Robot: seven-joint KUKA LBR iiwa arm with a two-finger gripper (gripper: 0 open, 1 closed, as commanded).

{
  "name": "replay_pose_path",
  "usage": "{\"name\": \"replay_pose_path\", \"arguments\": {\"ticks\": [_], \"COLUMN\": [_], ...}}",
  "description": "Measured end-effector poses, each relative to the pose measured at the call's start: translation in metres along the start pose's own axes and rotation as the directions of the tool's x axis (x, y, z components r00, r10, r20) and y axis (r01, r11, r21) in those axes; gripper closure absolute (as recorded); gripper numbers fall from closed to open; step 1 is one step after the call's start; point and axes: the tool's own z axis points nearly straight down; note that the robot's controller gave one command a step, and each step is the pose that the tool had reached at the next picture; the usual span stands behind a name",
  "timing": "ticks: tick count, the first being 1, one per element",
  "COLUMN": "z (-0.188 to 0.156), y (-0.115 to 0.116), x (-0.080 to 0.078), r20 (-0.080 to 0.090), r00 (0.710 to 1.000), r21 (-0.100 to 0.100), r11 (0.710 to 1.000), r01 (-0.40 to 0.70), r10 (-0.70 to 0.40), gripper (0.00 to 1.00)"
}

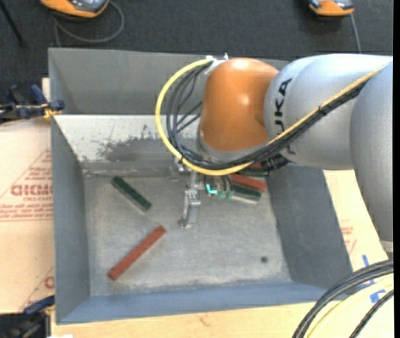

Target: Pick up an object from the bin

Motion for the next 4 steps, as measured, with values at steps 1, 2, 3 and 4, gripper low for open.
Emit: {"name": "replay_pose_path", "arguments": {"ticks": [1, 2, 3, 4], "z": [0.102, 0.069, 0.070, 0.101], "y": [0.065, 0.079, 0.071, 0.089], "x": [0.038, 0.044, 0.045, 0.048], "r20": [0.001, 0.008, 0.003, 0.002], "r00": [0.908, 0.825, 0.784, 0.679], "r21": [0.001, 0.005, 0.005, 0.004], "r11": [0.908, 0.825, 0.784, 0.679], "r01": [0.420, 0.564, 0.620, 0.734], "r10": [-0.420, -0.564, -0.620, -0.734], "gripper": [0.00, 0.00, 0.00, 0.00]}}
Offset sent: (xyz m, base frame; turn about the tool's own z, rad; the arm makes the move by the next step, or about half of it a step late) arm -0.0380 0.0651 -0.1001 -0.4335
